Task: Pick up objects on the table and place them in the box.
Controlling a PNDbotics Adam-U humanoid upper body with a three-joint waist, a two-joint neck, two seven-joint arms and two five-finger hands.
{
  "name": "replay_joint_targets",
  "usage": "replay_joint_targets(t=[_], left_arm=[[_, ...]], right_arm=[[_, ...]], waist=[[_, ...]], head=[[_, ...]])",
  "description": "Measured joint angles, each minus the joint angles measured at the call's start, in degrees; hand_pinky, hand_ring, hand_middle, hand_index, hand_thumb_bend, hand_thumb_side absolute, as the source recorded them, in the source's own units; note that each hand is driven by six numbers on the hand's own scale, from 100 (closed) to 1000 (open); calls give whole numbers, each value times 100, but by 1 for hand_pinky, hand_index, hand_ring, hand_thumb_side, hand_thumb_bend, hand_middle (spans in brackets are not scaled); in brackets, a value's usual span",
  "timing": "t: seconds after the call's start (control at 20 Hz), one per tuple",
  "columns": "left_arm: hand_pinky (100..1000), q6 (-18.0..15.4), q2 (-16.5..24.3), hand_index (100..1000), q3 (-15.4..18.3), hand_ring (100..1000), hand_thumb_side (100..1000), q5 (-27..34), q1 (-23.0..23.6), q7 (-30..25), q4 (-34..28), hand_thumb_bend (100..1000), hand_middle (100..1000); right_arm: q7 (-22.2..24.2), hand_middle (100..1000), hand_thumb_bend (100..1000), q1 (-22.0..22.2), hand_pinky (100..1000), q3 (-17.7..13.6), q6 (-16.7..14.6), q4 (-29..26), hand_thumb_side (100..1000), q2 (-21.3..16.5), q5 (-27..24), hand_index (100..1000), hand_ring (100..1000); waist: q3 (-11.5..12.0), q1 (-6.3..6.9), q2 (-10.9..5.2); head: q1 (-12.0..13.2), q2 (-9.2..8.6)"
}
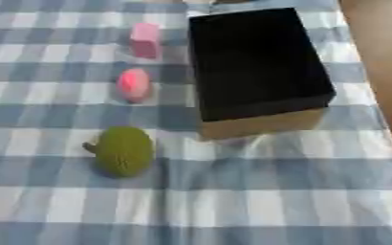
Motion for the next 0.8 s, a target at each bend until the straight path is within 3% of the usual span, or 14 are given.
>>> replay_joint_targets(t=[0.5,0.8], left_arm=[[802,-135,26,913,-2,757,634,-46,-123,-19,0,100,752],[804,-592,579,909,-159,763,594,-372,-356,-244,-1,100,754]], right_arm=[[2,398,100,0,931,-2,-35,0,470,3,17,924,1000],[-22,396,100,42,932,-33,-64,0,470,-1,78,924,1000]], waist=[[-21,0,39],[-21,3,39]], head=[[-74,4],[-141,10]])
